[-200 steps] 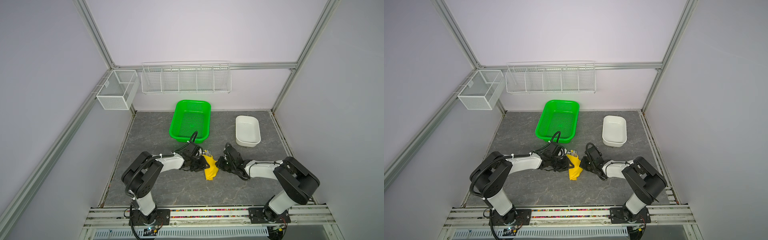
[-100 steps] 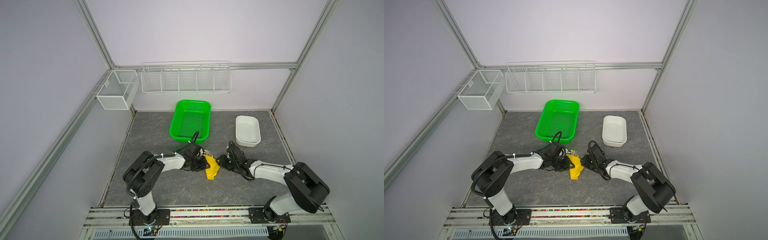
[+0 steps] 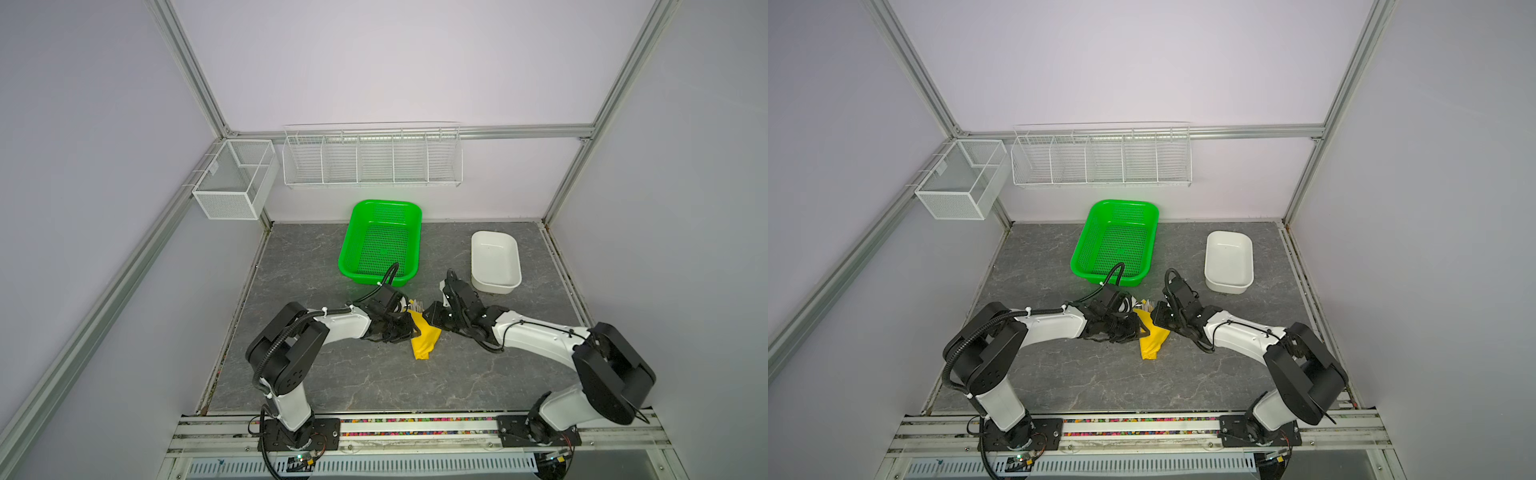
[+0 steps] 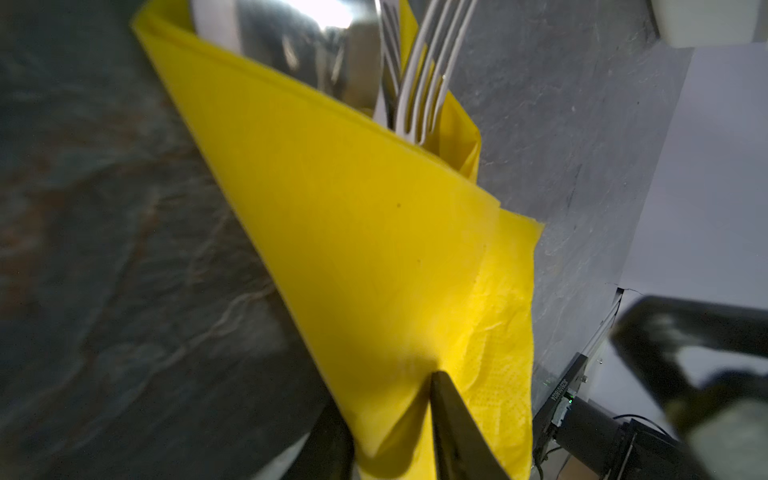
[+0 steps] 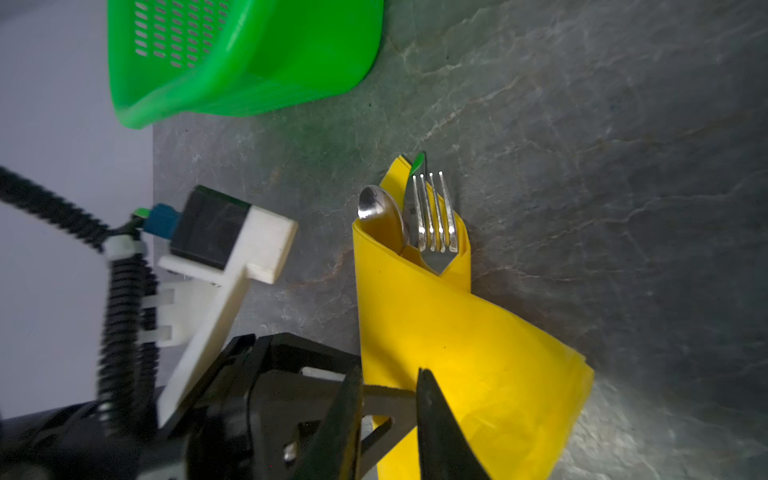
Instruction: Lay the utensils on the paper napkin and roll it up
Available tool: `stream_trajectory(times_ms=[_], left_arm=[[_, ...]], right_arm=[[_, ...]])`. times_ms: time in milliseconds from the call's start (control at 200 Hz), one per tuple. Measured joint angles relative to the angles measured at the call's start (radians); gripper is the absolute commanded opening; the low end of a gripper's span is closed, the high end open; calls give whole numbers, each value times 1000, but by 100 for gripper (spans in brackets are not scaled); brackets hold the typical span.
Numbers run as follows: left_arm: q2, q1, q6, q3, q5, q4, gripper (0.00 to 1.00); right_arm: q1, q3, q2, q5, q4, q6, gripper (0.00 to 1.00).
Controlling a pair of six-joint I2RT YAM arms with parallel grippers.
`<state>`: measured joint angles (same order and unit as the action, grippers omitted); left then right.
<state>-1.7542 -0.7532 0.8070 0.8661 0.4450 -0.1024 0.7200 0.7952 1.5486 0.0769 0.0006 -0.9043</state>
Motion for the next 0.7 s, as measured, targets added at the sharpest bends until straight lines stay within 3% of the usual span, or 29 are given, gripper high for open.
stream_trajectory(times_ms=[230,355,700], left_arm=[[0,0,0,0,0,0,32],[0,0,0,0,0,0,32],[27,-3,-3,-23,-27,-2,32]], right_arm=[[0,9,105,30,-5,-8,31],[0,9,119,33,-9,-13,37],[-4,3,123,38,-3,-15,40]])
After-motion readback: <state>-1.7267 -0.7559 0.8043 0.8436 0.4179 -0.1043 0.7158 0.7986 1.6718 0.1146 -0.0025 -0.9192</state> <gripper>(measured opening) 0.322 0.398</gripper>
